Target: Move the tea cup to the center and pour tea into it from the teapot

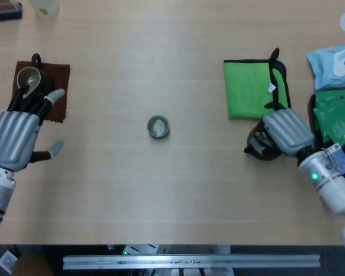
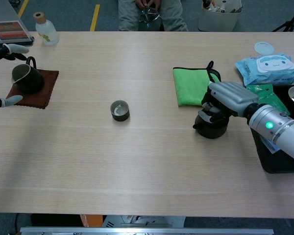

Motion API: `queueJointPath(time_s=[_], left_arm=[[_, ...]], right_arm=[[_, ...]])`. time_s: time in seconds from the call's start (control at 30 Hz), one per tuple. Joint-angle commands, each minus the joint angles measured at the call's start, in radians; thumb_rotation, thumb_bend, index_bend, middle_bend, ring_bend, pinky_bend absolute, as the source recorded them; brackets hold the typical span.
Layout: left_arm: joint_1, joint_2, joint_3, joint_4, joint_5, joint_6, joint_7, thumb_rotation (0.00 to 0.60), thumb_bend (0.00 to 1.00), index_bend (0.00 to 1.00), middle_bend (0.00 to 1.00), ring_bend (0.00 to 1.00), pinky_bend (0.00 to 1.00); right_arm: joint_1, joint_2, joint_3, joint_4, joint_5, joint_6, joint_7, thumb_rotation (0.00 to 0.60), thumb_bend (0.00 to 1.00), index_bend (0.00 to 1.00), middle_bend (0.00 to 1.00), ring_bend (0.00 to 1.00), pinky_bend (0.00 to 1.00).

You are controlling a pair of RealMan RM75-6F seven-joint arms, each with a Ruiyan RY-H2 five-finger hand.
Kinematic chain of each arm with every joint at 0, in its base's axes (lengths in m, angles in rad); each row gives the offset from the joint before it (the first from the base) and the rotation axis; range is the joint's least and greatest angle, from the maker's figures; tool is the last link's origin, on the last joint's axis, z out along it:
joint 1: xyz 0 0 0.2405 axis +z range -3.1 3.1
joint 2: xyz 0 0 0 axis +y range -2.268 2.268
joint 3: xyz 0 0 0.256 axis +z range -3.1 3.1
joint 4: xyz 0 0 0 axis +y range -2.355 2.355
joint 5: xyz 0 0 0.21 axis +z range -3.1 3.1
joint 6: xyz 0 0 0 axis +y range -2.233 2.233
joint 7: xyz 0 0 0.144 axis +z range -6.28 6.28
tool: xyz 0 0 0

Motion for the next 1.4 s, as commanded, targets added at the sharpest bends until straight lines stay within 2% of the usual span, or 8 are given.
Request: queueJointPath(time_s=[0.03,0.37,0.67,1.03,1.4], left_arm=[[-0.001,-0.001,0.000,0.002,-0.001,-0.002,-0.001,0.600,0.25,0.10,0.20,0.17,0.07],[-0.004,-0.001,0.005,0.002,-0.002,-0.008,-0.005,0.600,0.25,0.10,0.20,0.17,0.07],[-0.006,0.000,0.007,0.000,0.002,-0.010,-0.006,0.600,0.25,0.10,0.20,0.17,0.07],[-0.012,-0.007,0.005,0.003,0.004,-0.014,-0.005,0.600,0.25,0.10,0.20,0.17,0.07],[-0.015,-0.012,0.006,0.008,-0.003,-0.018,-0.003,0.600,0.25,0.10,0.20,0.17,0.07]], right_arm=[[-0.004,-0.002,0.003,0.001,0.000,-0.003,0.000,0.600,0.39,0.93,0.89,0.80,0.19],[-0.015,0.000,0.008,-0.001,0.004,-0.021,-0.027,0.600,0.39,0.89,0.84,0.73,0.18],[-0.027,0.006,0.010,-0.010,-0.011,-0.027,-0.024,0.600,0.39,0.77,0.71,0.60,0.15],[-0.046,0.008,0.016,-0.009,-0.043,-0.021,0.026,0.600,0.39,0.57,0.49,0.38,0.12],[-0.056,0.019,0.029,-0.009,-0.064,-0.017,0.067,0.600,0.36,0.49,0.40,0.28,0.08]])
